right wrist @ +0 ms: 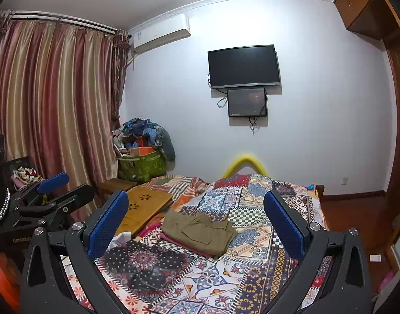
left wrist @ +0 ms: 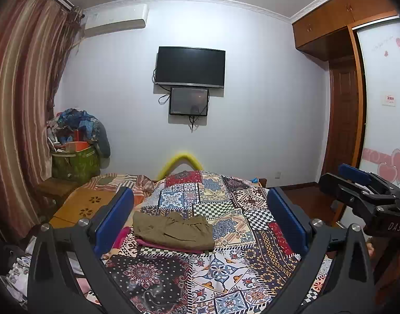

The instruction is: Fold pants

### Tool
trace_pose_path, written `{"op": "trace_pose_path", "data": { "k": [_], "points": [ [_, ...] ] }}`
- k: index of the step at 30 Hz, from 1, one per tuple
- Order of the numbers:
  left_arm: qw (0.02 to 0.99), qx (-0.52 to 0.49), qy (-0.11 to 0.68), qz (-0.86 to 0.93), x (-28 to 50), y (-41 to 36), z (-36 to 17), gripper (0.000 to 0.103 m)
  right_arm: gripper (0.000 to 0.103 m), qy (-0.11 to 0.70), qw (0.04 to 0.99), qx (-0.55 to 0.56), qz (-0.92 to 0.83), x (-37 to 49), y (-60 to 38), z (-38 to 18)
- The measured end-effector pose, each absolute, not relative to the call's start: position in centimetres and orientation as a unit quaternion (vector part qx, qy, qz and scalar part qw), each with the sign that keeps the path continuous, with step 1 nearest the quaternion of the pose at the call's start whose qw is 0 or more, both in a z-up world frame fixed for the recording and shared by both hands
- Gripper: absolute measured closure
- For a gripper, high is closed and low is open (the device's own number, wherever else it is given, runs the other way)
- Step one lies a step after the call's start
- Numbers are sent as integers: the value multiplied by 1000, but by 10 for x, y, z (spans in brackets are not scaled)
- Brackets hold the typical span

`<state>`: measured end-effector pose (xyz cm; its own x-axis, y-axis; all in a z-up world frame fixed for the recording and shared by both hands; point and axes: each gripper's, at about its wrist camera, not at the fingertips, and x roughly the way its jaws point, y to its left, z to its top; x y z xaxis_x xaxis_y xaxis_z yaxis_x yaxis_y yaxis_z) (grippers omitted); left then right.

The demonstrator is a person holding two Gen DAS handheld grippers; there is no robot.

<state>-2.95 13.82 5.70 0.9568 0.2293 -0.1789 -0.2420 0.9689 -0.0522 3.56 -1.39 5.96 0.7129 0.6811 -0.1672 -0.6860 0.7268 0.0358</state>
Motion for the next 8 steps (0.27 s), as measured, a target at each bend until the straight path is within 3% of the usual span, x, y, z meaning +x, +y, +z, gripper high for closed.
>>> {"op": "trace_pose_path", "data": {
  "k": [8],
  "points": [
    [988, -35, 88, 119, -27, 135, 54, 0, 0, 86, 925, -14, 369, 37, -13, 59]
  ]
}}
